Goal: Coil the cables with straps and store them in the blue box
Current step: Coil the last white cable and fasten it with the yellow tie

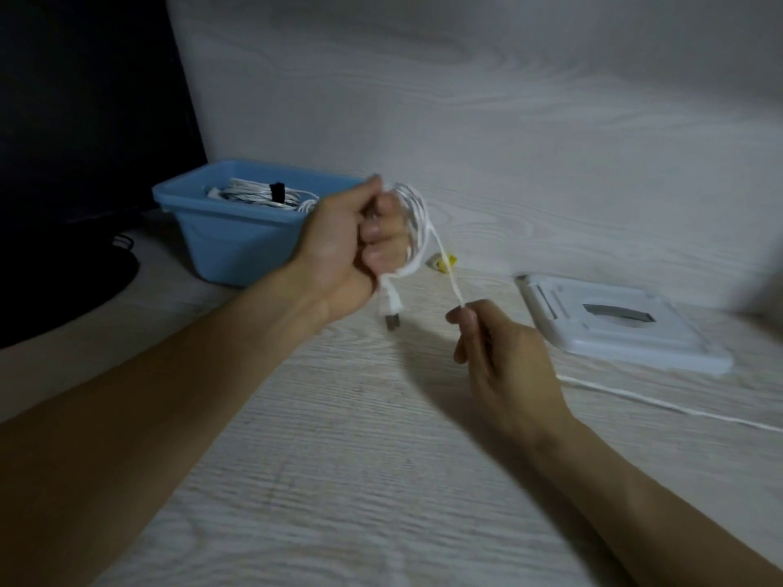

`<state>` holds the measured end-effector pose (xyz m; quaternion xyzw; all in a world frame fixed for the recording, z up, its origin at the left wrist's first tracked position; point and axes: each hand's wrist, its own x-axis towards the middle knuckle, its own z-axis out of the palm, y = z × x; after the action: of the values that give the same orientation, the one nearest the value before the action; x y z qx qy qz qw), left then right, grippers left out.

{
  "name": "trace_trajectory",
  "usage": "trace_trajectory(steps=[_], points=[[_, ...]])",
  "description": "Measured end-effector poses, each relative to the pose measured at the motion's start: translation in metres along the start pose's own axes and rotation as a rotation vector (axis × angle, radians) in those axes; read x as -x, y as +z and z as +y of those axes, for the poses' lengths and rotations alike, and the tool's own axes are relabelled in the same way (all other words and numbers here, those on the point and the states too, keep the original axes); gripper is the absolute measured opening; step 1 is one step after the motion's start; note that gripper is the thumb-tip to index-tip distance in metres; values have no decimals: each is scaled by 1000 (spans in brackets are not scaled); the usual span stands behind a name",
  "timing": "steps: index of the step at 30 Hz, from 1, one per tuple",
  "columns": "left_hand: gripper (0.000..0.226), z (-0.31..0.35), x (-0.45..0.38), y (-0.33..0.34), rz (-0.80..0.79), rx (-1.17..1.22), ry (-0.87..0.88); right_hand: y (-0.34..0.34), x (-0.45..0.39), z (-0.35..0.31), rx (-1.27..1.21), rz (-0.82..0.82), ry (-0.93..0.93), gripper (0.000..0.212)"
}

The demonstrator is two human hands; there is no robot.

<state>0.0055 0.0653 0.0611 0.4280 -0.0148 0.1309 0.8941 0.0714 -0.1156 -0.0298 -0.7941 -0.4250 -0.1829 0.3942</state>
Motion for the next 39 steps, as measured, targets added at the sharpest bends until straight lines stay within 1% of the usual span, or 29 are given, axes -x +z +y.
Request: trace_trajectory(steps=[2,4,5,7,9,10,12,14,17,19,21,24,26,29,32,36,39], points=[[44,4,-4,-1,94,67,102,4,4,-2,10,-139,-56,37],[39,2,-7,-2,161,42,145,10,8,-6,5,-285,-118,32],[33,-2,-9,-2,188,-4,165,13,10,-9,3,-340,-143,32],[20,-13,-9,-1,252,-199,221,18,13,-15,15,-412,-191,37],[17,-24,-8,0,291,-451,232,21,17,-17,68,-442,-252,42],[15,-28,-6,-1,272,-589,217,22,18,-18,85,-443,-273,43],[6,-32,-2,-3,186,-876,169,20,18,-20,93,-406,-287,40],[17,-35,0,-8,116,-1113,142,16,16,-25,89,-297,-272,33],[24,-33,4,-7,38,-1278,120,6,11,-28,68,-68,-212,20],[28,-31,8,-4,-34,-1380,38,-1,8,-28,75,36,-178,11],[36,-29,13,-3,-149,-1480,-81,-6,5,-24,73,92,-158,7],[56,-28,16,-5,-297,-1461,-254,-11,0,-15,50,139,-141,14],[63,-26,17,-5,-324,-1410,-324,-11,-2,-9,40,100,-182,16],[56,-21,20,-1,-277,-1394,-340,-8,-4,-2,34,24,-220,21],[51,-17,19,-1,-216,-1327,-297,-10,-8,5,3,67,-176,22],[53,-16,16,-2,-170,-1014,-276,-15,-12,10,15,153,-181,22],[55,-19,13,0,-151,-785,-297,-16,-11,7,-2,196,-185,16]])
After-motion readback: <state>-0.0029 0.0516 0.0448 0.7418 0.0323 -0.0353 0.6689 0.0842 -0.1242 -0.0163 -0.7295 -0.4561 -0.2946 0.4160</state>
